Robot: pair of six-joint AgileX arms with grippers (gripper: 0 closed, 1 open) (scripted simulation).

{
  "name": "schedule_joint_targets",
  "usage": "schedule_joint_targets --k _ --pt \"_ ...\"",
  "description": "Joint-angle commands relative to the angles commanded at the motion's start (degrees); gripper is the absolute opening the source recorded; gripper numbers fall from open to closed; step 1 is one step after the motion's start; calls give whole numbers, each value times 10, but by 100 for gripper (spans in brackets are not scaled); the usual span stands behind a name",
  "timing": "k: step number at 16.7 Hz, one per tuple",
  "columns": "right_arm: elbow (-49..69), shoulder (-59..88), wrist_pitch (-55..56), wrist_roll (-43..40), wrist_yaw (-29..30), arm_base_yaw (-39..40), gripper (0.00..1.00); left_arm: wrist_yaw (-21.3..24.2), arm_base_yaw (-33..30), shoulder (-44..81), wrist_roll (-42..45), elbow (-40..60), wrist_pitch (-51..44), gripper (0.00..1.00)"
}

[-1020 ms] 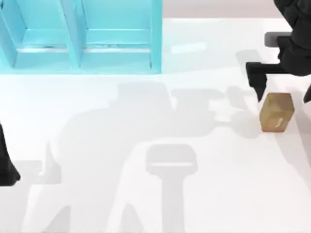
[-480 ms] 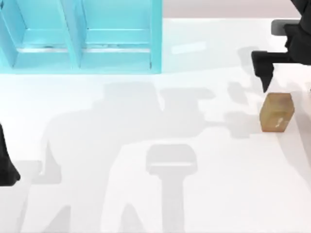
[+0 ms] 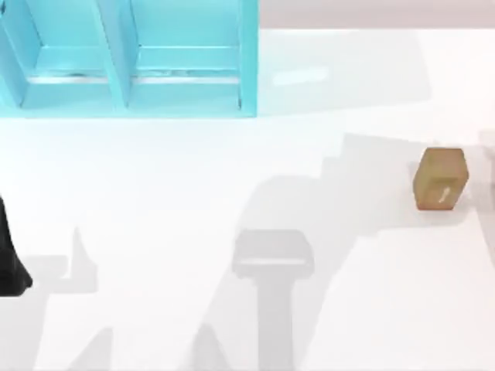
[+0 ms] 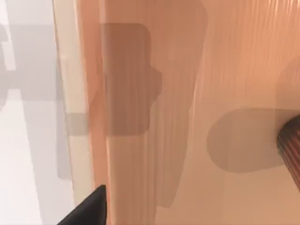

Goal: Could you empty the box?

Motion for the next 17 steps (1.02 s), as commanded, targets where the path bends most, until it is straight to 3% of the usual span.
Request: schedule_joint_targets --k 3,6,12,17 --pt "6 -8 -18 -97 0 -97 100 0 0 0 0 0 0 100" --pt "8 -19 -23 -140 0 -141 100 0 0 0 0 0 0 100" --pt "-1 -19 -14 -141 1 -141 100 0 0 0 0 0 0 100" --pt "-91 -16 80 -136 0 -137 100 0 0 0 0 0 0 100"
